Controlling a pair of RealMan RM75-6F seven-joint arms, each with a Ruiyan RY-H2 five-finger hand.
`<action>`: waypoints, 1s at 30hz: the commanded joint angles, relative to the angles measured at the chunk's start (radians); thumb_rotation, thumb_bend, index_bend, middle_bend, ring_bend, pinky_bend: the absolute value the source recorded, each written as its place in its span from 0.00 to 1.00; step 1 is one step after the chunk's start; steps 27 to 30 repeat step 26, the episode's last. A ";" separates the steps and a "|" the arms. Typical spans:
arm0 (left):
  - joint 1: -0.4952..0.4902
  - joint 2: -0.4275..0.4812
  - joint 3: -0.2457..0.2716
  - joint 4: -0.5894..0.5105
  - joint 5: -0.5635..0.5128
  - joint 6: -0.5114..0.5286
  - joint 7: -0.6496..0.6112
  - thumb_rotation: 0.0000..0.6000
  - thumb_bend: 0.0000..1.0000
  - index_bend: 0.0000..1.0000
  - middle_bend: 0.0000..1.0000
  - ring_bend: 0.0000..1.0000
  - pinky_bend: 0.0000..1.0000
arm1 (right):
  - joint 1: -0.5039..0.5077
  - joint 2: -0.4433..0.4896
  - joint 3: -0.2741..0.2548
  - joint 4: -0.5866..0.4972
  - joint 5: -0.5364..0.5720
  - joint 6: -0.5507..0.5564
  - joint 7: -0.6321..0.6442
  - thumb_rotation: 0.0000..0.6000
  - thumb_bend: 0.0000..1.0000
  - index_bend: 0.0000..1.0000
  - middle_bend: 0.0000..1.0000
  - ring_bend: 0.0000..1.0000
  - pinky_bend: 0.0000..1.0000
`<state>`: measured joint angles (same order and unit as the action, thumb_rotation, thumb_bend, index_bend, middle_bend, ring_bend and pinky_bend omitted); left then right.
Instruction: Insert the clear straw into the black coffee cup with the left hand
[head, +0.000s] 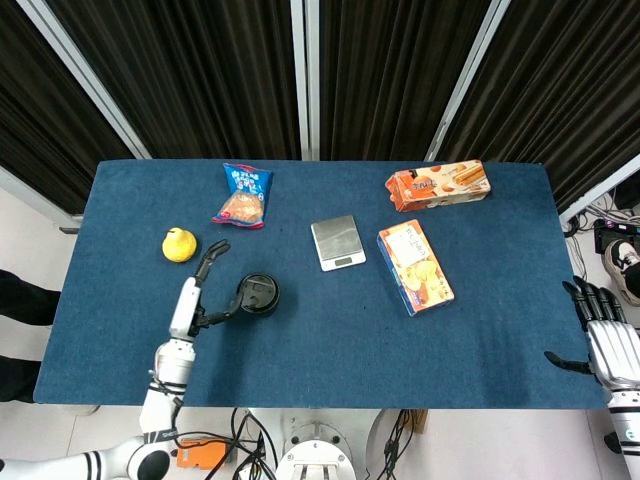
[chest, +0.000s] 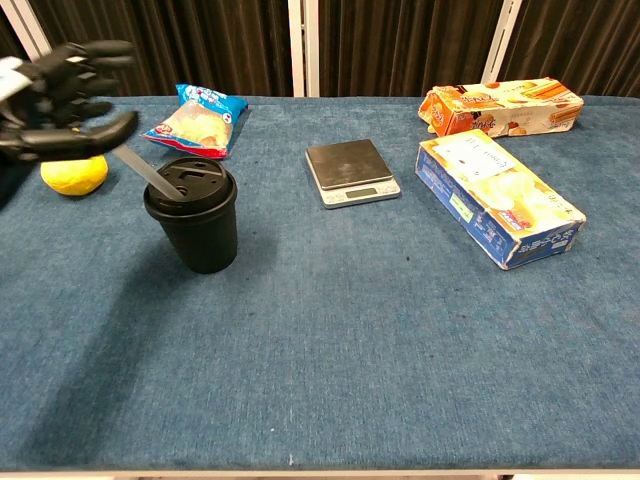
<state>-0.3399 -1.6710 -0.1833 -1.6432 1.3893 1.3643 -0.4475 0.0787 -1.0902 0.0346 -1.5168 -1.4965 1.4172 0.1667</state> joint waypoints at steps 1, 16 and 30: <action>0.056 0.196 0.029 -0.094 0.000 0.006 0.025 1.00 0.26 0.12 0.05 0.00 0.00 | -0.005 0.008 0.005 0.002 0.001 0.011 0.011 1.00 0.11 0.00 0.00 0.00 0.00; 0.189 0.485 0.150 0.067 -0.065 0.039 0.411 1.00 0.25 0.15 0.09 0.00 0.00 | -0.031 0.019 0.001 0.006 -0.023 0.062 0.053 1.00 0.11 0.00 0.00 0.00 0.00; 0.269 0.461 0.178 0.114 0.007 0.156 0.399 1.00 0.23 0.16 0.09 0.00 0.00 | -0.052 0.020 -0.011 -0.017 -0.066 0.114 0.059 1.00 0.11 0.00 0.00 0.00 0.00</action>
